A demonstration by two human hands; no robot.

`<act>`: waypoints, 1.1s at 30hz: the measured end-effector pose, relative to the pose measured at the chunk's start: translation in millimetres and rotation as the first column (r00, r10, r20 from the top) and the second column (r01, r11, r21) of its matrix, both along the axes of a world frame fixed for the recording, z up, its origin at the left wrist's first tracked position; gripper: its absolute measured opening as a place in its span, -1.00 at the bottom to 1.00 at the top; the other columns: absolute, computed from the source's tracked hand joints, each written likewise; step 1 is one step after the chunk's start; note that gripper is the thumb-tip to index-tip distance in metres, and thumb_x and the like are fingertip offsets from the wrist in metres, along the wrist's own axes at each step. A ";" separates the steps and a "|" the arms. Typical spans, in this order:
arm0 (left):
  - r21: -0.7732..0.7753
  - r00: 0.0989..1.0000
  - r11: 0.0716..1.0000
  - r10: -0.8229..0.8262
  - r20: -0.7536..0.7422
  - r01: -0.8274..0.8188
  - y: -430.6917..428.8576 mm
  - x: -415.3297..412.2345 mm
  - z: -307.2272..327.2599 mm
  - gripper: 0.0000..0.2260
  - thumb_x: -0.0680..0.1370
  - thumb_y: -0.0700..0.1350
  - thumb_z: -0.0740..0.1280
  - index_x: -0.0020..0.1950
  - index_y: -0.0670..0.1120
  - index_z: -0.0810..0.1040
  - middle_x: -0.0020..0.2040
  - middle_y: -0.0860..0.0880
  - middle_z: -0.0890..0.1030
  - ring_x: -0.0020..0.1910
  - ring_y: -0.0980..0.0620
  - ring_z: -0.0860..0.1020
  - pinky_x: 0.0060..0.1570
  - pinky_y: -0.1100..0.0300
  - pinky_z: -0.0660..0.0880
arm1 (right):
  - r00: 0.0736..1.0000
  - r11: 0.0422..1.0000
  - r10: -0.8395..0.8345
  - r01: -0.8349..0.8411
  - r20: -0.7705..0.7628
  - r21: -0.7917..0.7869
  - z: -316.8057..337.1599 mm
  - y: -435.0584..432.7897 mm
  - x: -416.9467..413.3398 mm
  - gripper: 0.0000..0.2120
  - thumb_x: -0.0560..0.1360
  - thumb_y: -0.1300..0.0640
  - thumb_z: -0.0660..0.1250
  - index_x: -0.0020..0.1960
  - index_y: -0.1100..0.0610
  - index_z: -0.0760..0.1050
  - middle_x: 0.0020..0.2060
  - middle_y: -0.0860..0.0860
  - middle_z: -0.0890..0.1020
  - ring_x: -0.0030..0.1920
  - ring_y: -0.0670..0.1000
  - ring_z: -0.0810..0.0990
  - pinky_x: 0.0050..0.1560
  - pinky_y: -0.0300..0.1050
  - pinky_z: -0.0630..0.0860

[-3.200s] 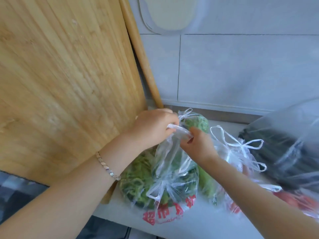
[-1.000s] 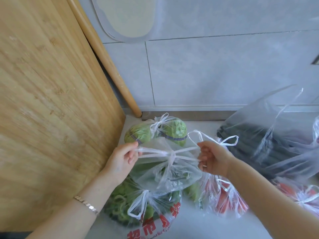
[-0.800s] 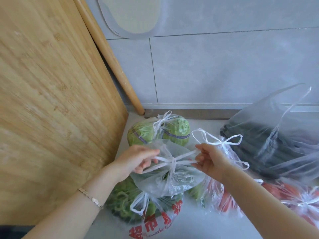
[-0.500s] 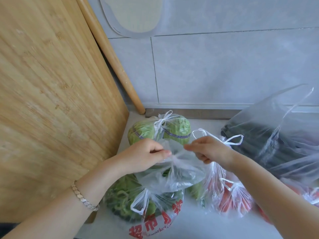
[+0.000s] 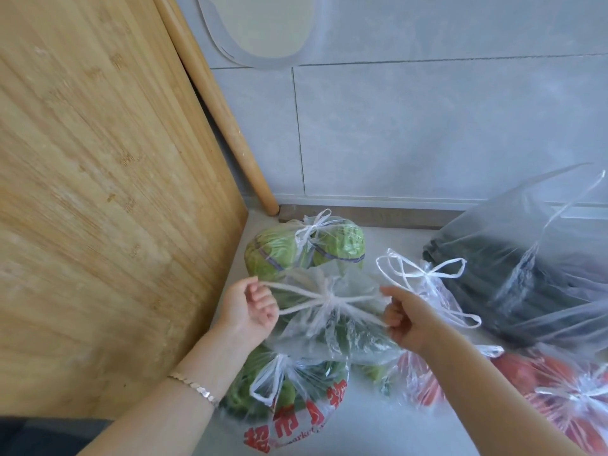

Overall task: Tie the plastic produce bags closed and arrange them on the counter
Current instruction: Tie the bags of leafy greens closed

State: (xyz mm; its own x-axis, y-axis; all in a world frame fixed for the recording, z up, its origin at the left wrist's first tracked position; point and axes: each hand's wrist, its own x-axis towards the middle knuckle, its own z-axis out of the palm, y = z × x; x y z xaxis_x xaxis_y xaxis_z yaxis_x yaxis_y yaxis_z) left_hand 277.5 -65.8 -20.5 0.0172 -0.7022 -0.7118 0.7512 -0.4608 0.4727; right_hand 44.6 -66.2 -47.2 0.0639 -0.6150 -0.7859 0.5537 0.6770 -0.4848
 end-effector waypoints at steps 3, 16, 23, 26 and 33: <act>-0.182 0.997 0.982 -0.059 -0.056 0.048 -10.0 3.4 27.8 -0.74 0.59 -0.27 0.04 -0.09 -0.20 0.53 -0.38 -0.06 0.63 -0.46 0.09 0.60 -0.52 0.35 0.50 | 0.990 0.984 0.010 0.015 0.139 -0.176 35.9 -6.2 -4.5 -0.75 0.55 0.27 0.08 -0.25 0.19 0.43 -0.59 -0.01 0.42 -0.65 -0.11 0.39 -0.60 -0.37 0.44; -0.128 0.277 0.410 -0.329 0.903 0.903 6.3 -54.6 50.5 -0.72 0.42 -0.31 0.35 -0.18 0.10 0.52 -0.16 0.19 0.58 -0.16 0.24 0.55 -0.19 0.37 0.49 | 0.748 0.640 0.535 -0.662 -0.393 -0.390 82.5 8.8 25.2 -0.88 0.39 0.30 0.40 -0.10 0.14 0.63 -0.22 0.02 0.68 -0.23 -0.07 0.61 -0.15 -0.27 0.55; -0.136 0.288 0.483 -0.257 0.922 0.865 8.4 -44.7 30.8 -0.86 0.52 -0.15 0.32 -0.22 0.01 0.59 -0.38 0.03 0.58 -0.43 0.13 0.46 -0.32 0.27 0.38 | 0.922 0.831 0.367 -0.384 -0.122 -0.401 72.1 9.7 20.7 -0.84 0.35 0.14 0.36 -0.41 0.08 0.58 -0.47 -0.03 0.58 -0.37 -0.09 0.55 -0.13 -0.21 0.41; -0.177 0.416 0.543 -0.357 0.837 0.821 7.5 -32.6 29.5 -0.75 0.47 -0.27 0.34 -0.42 -0.09 0.56 -0.51 0.03 0.54 -0.49 0.12 0.41 -0.33 0.28 0.36 | 0.981 0.953 0.184 -0.193 -0.058 -0.233 50.4 13.3 18.9 -0.77 0.48 0.20 0.27 -0.35 0.09 0.39 -0.65 -0.07 0.34 -0.52 -0.09 0.40 -0.25 -0.22 0.38; -0.199 0.437 0.433 -0.564 0.700 0.879 4.5 -24.8 47.0 -0.68 0.38 -0.01 0.29 -0.35 -0.27 0.54 -0.61 0.03 0.41 -0.54 0.06 0.37 -0.29 0.25 0.44 | 0.993 0.989 0.013 -0.030 -0.118 -0.144 29.4 13.9 7.4 -0.76 0.51 0.25 0.24 -0.34 0.13 0.40 -0.71 -0.07 0.28 -0.56 -0.07 0.37 -0.31 -0.21 0.34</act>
State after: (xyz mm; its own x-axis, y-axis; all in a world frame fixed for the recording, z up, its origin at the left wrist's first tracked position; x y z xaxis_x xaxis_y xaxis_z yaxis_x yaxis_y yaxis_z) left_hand 252.7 -61.3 26.5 -0.4735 -0.8142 -0.3360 -0.1670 -0.2916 0.9418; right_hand 52.0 -52.3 -17.8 -0.0084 -0.7224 -0.6914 0.4737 0.6061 -0.6390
